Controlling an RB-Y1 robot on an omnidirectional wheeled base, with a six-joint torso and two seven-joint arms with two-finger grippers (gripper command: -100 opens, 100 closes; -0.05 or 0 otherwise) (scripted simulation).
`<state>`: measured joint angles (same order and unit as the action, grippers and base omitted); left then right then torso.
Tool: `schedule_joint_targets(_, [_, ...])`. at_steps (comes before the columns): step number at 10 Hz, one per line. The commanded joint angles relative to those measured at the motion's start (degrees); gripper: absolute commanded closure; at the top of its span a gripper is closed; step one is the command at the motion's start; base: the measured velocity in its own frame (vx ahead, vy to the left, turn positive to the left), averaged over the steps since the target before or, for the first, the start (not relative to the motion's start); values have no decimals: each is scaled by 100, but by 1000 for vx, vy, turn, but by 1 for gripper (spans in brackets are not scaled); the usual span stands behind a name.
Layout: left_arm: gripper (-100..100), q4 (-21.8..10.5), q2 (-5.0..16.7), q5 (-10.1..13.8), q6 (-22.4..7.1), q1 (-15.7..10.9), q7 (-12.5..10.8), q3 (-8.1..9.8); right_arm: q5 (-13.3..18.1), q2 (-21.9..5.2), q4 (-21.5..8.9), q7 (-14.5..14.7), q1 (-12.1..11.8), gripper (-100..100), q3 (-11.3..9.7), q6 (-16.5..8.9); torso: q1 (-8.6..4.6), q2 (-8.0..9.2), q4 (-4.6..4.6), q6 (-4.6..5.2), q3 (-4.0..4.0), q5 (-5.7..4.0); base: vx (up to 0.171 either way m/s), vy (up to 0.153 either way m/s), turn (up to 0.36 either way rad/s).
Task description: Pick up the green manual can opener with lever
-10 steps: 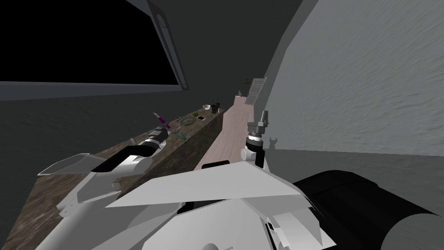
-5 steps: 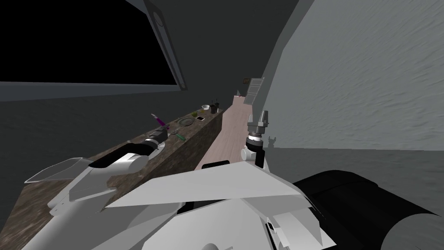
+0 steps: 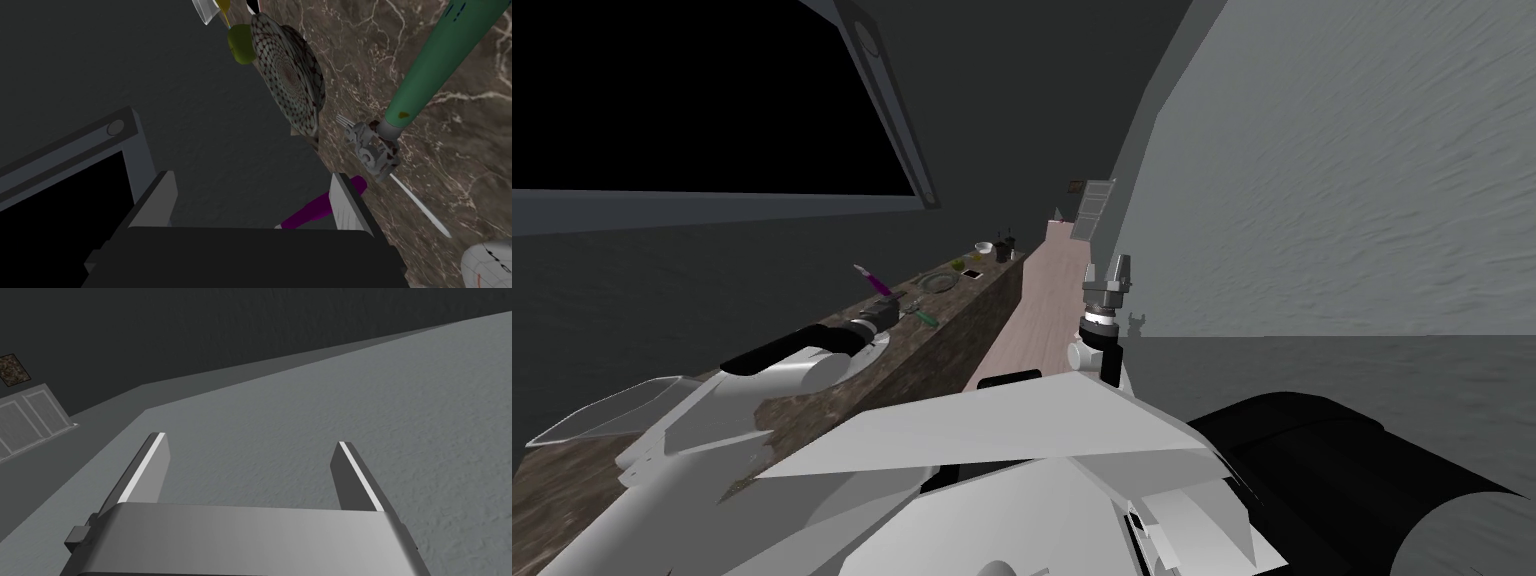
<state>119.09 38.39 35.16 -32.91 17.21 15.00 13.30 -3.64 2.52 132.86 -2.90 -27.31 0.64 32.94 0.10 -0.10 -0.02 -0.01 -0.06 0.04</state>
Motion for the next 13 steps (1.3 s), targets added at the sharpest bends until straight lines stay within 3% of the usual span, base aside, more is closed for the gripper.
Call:
schedule_joint_targets(1, [-100,-74,181,218,-286,-44,21,38,0,0,0,0,0,0,0,0,0,0,0,0,0,0,23,33,-94])
schedule_joint_targets(3, [-100,-74,181,218,-515,-44,21,38,0,0,0,0,0,0,0,0,2,0,0,-1,0,0,11,26,-27])
schedule_joint_targets(6, [-100,-249,455,555,-1029,-160,55,52,0,0,0,0,0,0,0,0,0,1,0,-1,1,0,20,34,-88])
schedule_joint_targets(8, [-100,-249,455,555,-1259,-160,55,52,0,0,0,0,0,0,0,0,3,-3,-1,0,-2,1,19,29,-40])
schedule_joint_targets(13, [-100,-506,823,1010,-2100,-317,84,35,0,0,0,0,0,0,0,0,5,-2,-1,-2,-1,2,26,41,-93])
